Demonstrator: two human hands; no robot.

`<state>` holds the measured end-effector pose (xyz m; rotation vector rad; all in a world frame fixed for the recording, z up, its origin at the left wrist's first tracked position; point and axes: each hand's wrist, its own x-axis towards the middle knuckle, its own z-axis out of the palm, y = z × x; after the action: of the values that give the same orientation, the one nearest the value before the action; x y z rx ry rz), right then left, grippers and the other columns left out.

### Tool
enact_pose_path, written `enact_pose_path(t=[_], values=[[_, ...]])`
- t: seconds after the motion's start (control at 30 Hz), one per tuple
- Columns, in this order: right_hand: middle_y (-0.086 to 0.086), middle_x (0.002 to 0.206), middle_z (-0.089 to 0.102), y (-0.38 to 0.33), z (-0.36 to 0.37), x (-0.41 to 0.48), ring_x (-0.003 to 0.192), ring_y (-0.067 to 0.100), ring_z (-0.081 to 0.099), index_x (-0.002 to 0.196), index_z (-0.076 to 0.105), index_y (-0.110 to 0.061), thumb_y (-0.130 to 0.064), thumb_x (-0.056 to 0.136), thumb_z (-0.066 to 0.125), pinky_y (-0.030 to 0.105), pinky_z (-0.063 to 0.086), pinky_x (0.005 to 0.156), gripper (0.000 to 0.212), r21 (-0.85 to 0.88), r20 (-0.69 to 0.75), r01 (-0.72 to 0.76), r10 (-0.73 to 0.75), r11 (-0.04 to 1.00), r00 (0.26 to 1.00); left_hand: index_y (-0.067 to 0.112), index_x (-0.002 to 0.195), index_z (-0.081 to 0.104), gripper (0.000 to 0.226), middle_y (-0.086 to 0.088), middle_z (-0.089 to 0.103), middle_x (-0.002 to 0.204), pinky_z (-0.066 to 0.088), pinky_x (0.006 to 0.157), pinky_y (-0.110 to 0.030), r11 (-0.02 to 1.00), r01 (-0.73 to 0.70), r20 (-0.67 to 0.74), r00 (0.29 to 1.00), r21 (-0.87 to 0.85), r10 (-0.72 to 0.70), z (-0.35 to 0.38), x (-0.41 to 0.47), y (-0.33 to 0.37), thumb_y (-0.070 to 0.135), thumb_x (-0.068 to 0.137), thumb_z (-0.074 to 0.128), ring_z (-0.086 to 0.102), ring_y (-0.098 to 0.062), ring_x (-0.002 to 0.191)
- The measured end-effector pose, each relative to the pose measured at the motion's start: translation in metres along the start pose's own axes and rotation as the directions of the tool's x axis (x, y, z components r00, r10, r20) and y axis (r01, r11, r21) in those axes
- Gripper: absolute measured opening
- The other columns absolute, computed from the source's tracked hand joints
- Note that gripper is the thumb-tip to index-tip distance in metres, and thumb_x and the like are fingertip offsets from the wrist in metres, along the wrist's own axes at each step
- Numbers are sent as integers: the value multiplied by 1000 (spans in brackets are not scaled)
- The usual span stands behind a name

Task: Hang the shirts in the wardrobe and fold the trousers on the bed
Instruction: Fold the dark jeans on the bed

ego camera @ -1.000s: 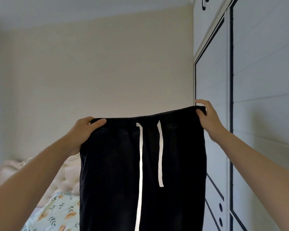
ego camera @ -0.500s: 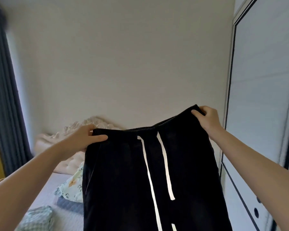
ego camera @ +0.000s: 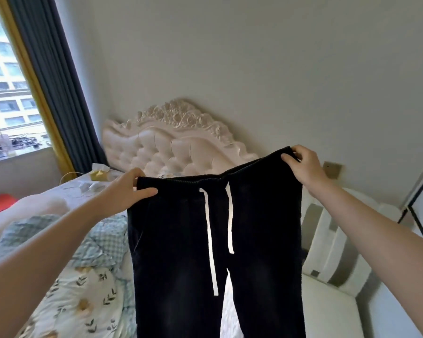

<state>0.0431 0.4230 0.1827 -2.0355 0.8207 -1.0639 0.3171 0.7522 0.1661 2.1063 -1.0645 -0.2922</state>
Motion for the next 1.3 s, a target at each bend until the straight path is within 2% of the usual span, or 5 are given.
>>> enact_pose_path(t=[0.53, 0.67, 0.8, 1.03, 1.3], values=[[2, 102, 63, 88, 250, 106, 100, 21, 58, 108, 63, -12, -14, 96, 57, 33, 44, 91, 14, 83, 534, 151, -172, 985, 828, 16, 80, 42, 29, -1, 50, 78, 36, 62, -29, 908, 418, -184, 895, 20, -407, 60, -32, -118, 24, 91, 68, 49, -17, 67], [3, 103, 62, 85, 305, 109, 98, 19, 56, 112, 63, -10, -16, 97, 55, 26, 40, 84, 18, 137, 616, 123, -182, 983, 766, 5, 91, 45, 26, -7, 53, 83, 37, 58, -21, 861, 508, -237, 835, -14, -497, 63, -41, -127, 22, 94, 63, 52, -17, 69], [5, 105, 63, 76, 358, 100, 101, 22, 58, 108, 61, -13, -17, 97, 54, 33, 45, 88, 13, 177, 677, 82, -181, 981, 714, 19, 96, 47, 18, -6, 62, 86, 51, 50, -26, 818, 570, -314, 764, -82, -564, 47, -52, -145, 19, 93, 65, 64, -10, 62], [2, 105, 63, 51, 449, 71, 102, 20, 58, 110, 62, -11, -14, 97, 54, 30, 45, 90, 15, 203, 731, 36, -176, 979, 659, 14, 108, 61, 29, -1, 67, 101, 49, 80, -32, 745, 656, -543, 586, -118, -602, -3, -54, -200, 19, 84, 76, 63, -18, 96], [1, 103, 63, 2, 557, 79, 98, 18, 58, 108, 62, -11, -16, 97, 51, 26, 43, 86, 15, 200, 657, 17, -147, 980, 740, 11, 112, 59, 28, -10, 66, 115, 46, 92, -41, 747, 664, -636, 582, 13, -507, -73, -10, -300, 26, 90, 69, 60, -30, 111]])
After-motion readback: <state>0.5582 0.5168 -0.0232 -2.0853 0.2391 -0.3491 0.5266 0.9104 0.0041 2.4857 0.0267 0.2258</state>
